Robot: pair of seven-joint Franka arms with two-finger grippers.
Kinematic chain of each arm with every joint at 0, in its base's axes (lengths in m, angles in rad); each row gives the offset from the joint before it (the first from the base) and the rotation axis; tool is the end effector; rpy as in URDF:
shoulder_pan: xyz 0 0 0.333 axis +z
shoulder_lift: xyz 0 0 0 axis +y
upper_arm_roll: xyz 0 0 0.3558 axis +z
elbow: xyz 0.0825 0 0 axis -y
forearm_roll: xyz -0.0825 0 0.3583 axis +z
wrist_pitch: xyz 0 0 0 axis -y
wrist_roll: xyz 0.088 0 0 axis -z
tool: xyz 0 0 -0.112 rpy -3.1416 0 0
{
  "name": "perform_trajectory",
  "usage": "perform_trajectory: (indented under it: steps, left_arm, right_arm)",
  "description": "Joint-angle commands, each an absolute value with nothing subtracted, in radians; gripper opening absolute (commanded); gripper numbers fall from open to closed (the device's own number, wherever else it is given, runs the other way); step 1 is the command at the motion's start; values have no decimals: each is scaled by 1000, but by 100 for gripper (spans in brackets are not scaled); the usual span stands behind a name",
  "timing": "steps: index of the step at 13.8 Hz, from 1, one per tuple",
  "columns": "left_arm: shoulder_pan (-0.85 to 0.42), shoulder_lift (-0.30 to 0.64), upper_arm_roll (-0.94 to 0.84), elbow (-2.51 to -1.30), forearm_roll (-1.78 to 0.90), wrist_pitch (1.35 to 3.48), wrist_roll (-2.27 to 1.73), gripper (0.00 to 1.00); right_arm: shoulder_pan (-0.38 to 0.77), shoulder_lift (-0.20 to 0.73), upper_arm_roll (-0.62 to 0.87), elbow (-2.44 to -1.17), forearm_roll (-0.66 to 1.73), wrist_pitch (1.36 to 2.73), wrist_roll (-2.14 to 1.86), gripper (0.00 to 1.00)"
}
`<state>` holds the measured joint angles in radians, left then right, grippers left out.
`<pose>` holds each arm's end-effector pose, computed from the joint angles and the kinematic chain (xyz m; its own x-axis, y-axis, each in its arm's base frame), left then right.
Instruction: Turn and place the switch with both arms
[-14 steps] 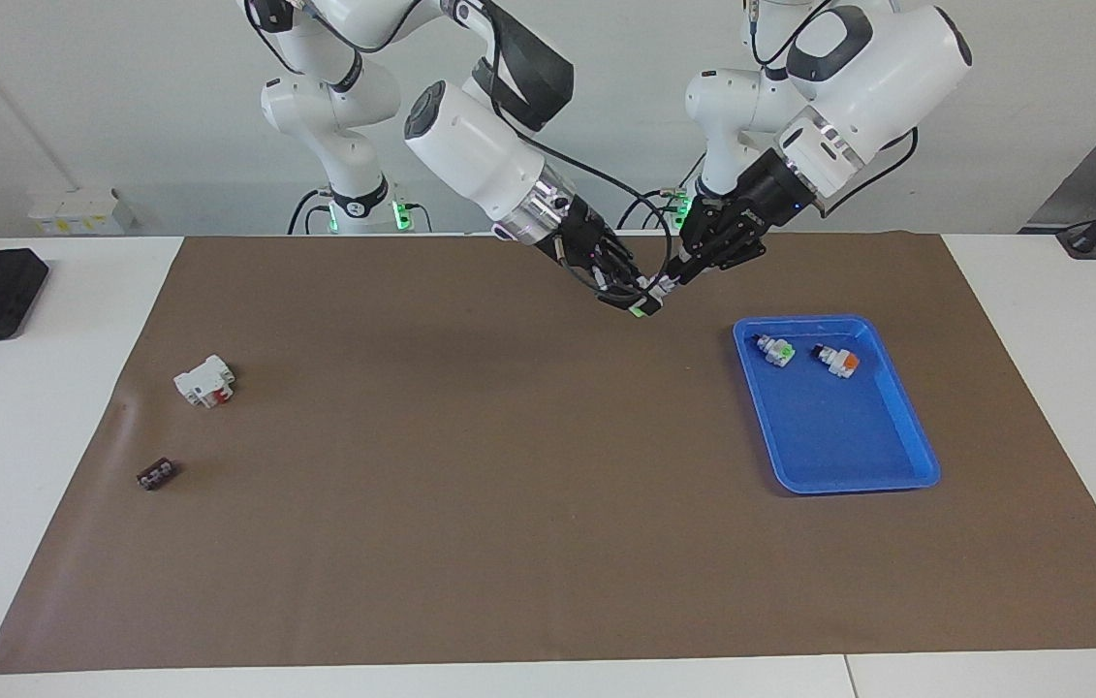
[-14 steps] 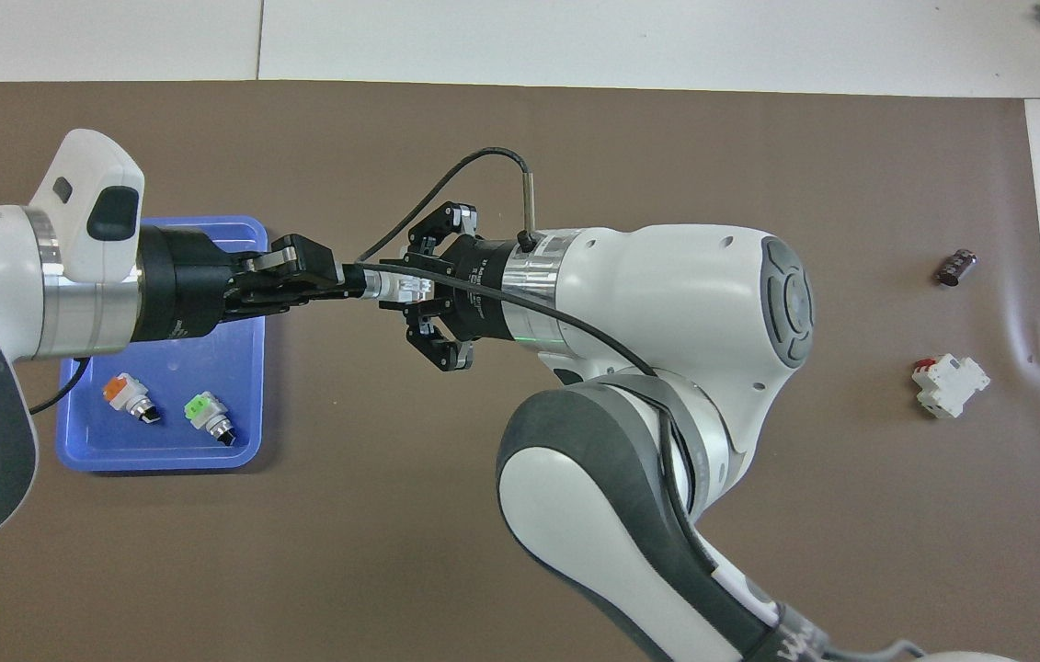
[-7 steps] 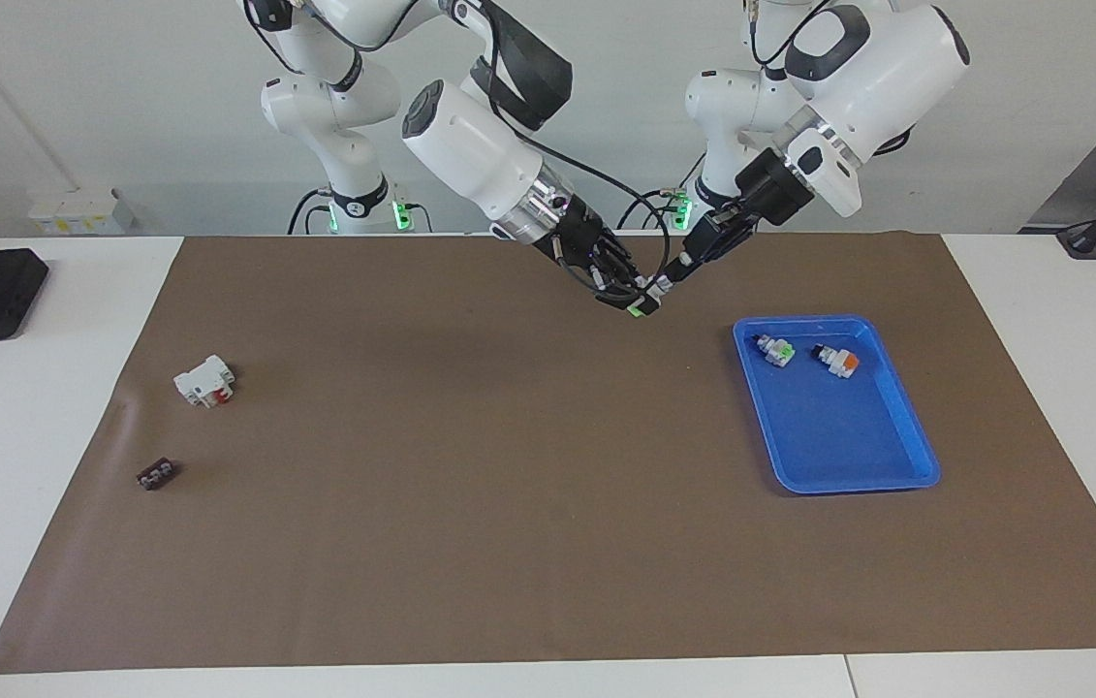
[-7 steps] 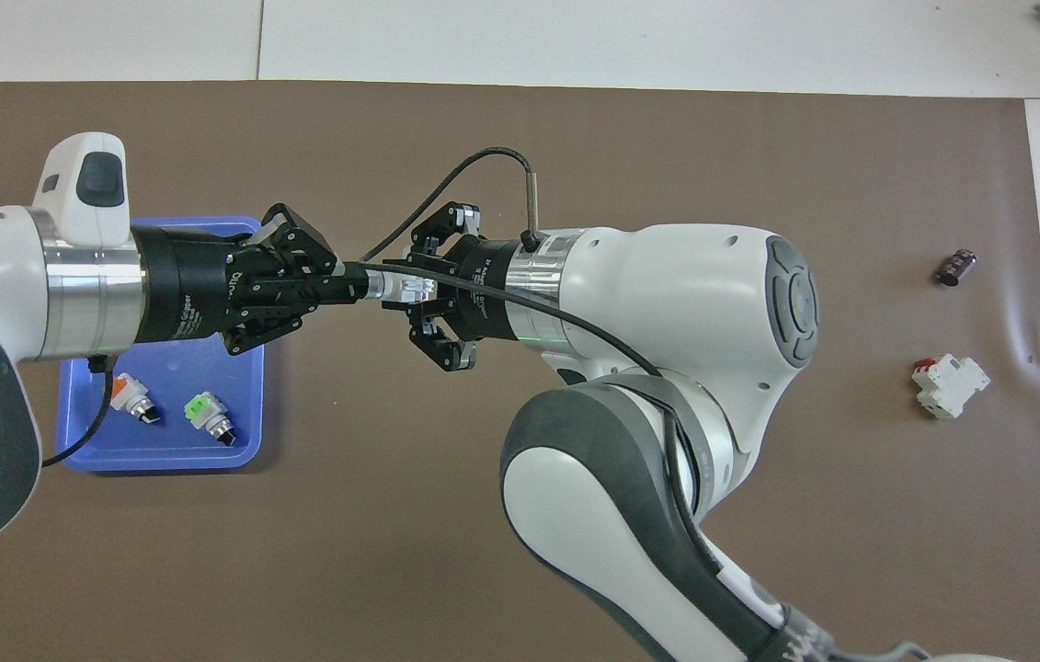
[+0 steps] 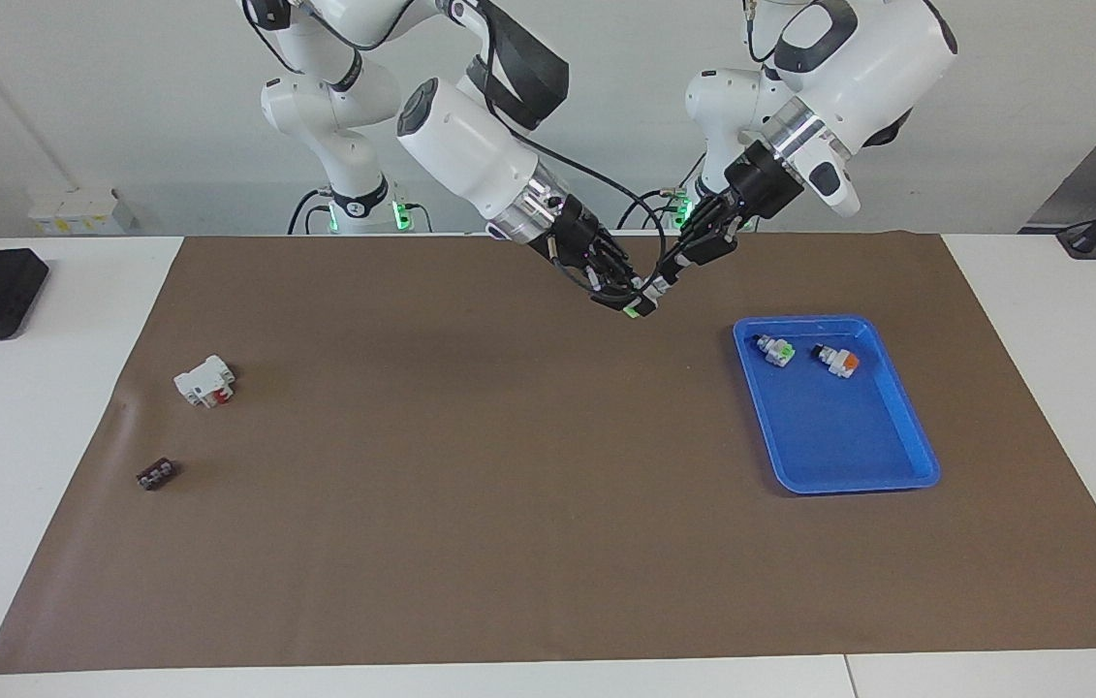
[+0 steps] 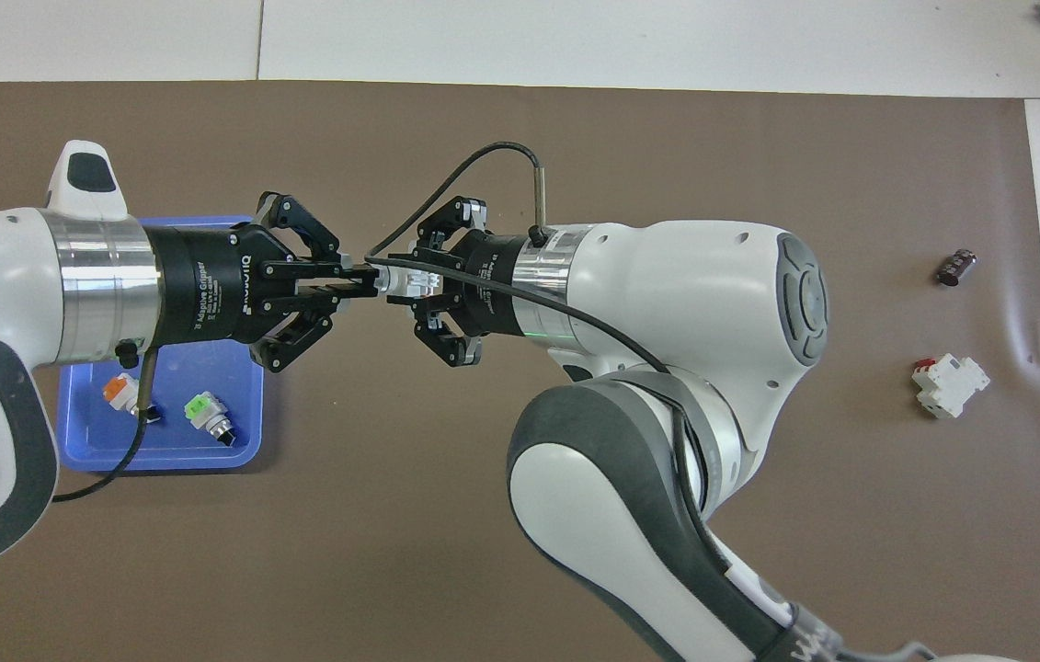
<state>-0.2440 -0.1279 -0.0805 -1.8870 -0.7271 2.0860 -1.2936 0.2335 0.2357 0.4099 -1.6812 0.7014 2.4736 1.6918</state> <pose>0.4860 -0.2045 0.6454 0.3850 0.7295 -0.5654 0.9087 -0.1924 0.3706 0.5437 0.3709 0.5786 0.1331 -0.6882 -0.7132 -0.9702 0.0566 -0.2357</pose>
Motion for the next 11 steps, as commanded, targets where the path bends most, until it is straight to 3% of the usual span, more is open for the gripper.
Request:
perform_trajectory:
  steps: [1, 11]
  left_arm:
    - [-261, -137, -87, -1887, -733, 2098, -1350, 0]
    - [-250, -135, -81, -1893, -732, 2134, -1338, 0]
  right_arm:
    - [233, 239, 422, -1675, 719, 2490, 1706, 0]
    - [233, 239, 422, -1675, 719, 2490, 1706, 0]
